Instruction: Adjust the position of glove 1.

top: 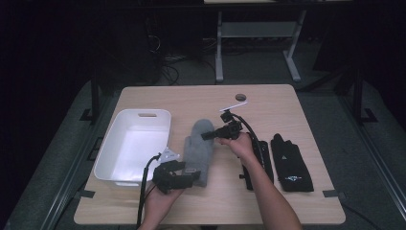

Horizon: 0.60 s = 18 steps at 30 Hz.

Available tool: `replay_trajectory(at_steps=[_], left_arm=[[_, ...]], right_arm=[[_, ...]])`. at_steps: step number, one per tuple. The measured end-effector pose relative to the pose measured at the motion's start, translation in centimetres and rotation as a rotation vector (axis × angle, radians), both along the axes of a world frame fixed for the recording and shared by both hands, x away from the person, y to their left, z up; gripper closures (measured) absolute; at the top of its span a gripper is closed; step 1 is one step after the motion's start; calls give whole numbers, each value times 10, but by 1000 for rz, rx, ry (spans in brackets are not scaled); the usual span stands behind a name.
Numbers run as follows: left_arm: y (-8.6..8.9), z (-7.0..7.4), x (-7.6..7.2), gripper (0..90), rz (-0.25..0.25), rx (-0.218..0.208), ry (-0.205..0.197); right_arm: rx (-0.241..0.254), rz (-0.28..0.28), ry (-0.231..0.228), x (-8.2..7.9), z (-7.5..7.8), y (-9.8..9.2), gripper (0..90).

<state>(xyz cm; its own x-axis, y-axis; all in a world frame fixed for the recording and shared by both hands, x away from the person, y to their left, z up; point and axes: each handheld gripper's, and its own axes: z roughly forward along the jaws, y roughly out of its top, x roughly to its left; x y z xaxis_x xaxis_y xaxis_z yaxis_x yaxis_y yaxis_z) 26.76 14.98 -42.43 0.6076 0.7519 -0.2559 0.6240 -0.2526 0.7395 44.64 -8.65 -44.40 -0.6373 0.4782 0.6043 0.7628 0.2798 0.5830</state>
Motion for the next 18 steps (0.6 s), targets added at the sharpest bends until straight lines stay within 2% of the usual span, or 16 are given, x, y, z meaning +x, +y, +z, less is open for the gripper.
replay_trajectory(at_steps=[1,2,6,7,9,10,11,12,13,14,18], left_arm=[[-1,0,1,266,-4,-4,8],[-2,-1,2,250,-12,-26,30],[-6,-3,5,230,-28,-57,74],[-6,-3,5,227,-28,-57,74],[-9,-4,8,226,-30,-72,101],[-12,-7,12,220,-34,-82,138],[-12,-7,12,221,-34,-82,138],[-14,-9,13,221,-38,-83,155],[-18,-13,17,222,-46,-84,193],[-18,-13,17,222,-46,-84,193],[-21,-21,24,233,-69,-102,263]], right_arm=[[0,0,0,0,0,0,732],[-8,8,-30,-6,6,-11,733],[3,4,-84,-14,13,-33,735],[-1,-1,-90,-16,13,-39,735],[3,-6,-98,-18,13,-45,735],[11,-25,-101,-21,12,-55,734],[15,-34,-97,-22,12,-59,734],[15,-34,-97,-22,12,-59,734],[29,-43,-112,-26,11,-65,733],[33,-45,-117,-27,10,-67,733],[41,-49,-126,-31,8,-71,732]])
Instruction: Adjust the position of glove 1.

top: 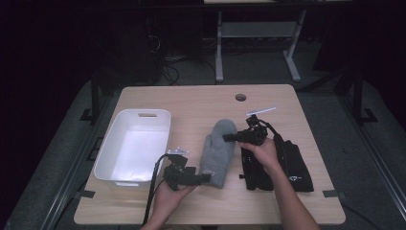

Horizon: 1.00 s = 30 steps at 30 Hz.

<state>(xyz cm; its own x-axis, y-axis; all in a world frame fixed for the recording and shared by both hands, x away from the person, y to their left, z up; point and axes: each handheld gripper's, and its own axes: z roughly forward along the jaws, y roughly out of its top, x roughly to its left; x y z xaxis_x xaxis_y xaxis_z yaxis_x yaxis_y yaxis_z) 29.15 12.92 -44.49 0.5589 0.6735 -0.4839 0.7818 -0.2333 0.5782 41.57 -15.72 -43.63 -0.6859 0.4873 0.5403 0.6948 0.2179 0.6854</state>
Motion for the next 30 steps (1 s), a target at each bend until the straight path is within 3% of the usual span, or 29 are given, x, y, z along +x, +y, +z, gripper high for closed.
replay_trajectory(at_steps=[1,2,4,5,8,9,14,18,24,30], left_arm=[[-1,-4,3,241,-10,-13,36],[-1,-4,3,241,-10,-13,36],[-2,-8,6,241,-26,-27,81],[-2,-12,8,242,-29,-53,112],[-1,-16,11,265,-35,-79,137],[0,-16,12,317,-40,-92,146],[0,-15,12,457,-64,-77,106],[2,-14,13,534,-84,-82,107],[1,-11,12,555,-91,-108,105],[0,1,9,556,-101,-99,67]], right_arm=[[6,3,-6,-1,-1,-2,732],[8,5,-7,-2,0,-2,732],[6,8,-12,-3,0,-2,732],[3,7,-12,-4,0,-1,732],[-4,9,-17,-5,-1,-2,732],[-13,9,-20,-5,-2,-2,731],[-27,2,-23,-5,-2,-1,731],[-46,-9,-26,-6,0,0,731],[-71,-21,-23,-8,8,2,732],[-78,-32,-29,-10,19,0,732]])
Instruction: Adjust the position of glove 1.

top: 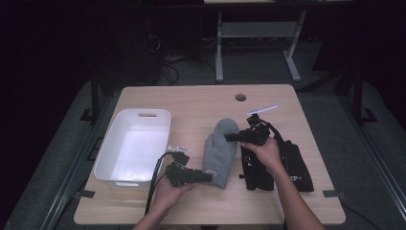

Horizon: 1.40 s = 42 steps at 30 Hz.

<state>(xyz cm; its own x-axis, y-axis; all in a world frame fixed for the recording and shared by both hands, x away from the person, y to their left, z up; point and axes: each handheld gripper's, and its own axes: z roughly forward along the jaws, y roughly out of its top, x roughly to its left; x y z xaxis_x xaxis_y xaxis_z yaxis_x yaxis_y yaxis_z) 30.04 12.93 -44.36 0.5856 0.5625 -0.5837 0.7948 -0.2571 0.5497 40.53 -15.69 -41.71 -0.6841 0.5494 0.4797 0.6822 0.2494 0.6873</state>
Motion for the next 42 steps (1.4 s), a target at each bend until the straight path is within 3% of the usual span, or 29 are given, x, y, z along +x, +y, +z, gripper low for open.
replay_trajectory(at_steps=[6,16,32,42], left_arm=[[4,19,0,554,0,-19,-24],[15,47,-2,551,-13,-7,-85],[47,89,-4,549,9,-13,-156],[69,109,-7,547,25,-19,-192]], right_arm=[[18,-29,-8,-3,18,-1,732],[37,-35,-32,-6,46,5,730],[47,-14,-89,-4,102,37,730],[56,5,-103,-1,125,58,730]])
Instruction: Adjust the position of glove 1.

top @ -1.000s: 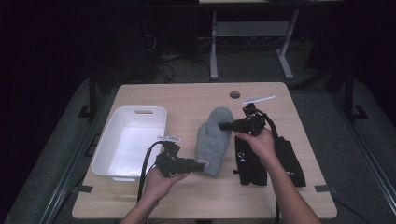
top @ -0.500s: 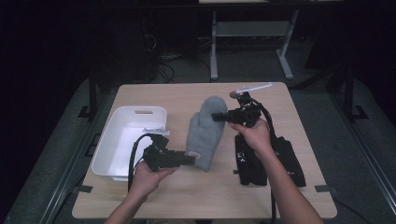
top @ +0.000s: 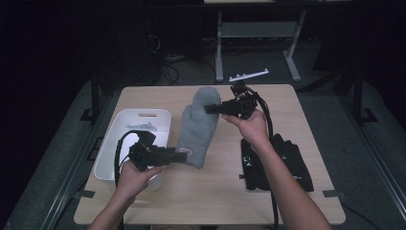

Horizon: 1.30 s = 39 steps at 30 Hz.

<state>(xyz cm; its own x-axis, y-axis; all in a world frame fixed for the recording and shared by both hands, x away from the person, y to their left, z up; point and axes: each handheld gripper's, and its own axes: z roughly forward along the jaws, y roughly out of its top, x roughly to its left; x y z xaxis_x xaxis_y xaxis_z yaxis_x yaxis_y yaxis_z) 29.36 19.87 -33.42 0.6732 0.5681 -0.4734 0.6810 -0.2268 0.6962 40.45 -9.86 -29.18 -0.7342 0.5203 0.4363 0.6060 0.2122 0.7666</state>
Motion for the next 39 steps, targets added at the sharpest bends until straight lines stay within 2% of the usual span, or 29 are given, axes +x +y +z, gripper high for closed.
replay_trajectory(at_steps=[8,14,20,24,29,32,39], left_arm=[[16,15,-4,546,21,-4,-23],[32,23,-7,545,39,-10,-32],[46,27,-9,545,56,-1,-33],[58,28,-10,544,81,-2,-31],[73,28,-10,543,102,9,-26],[84,26,-9,543,119,18,-19],[100,18,-5,541,139,31,4]], right_arm=[[-5,22,-15,1,22,22,729],[-2,37,-25,3,32,38,728],[11,50,-25,6,33,52,727],[14,61,-19,11,34,71,727],[13,71,-9,15,33,84,725],[20,80,-2,19,29,98,725],[18,89,23,27,18,116,723]])
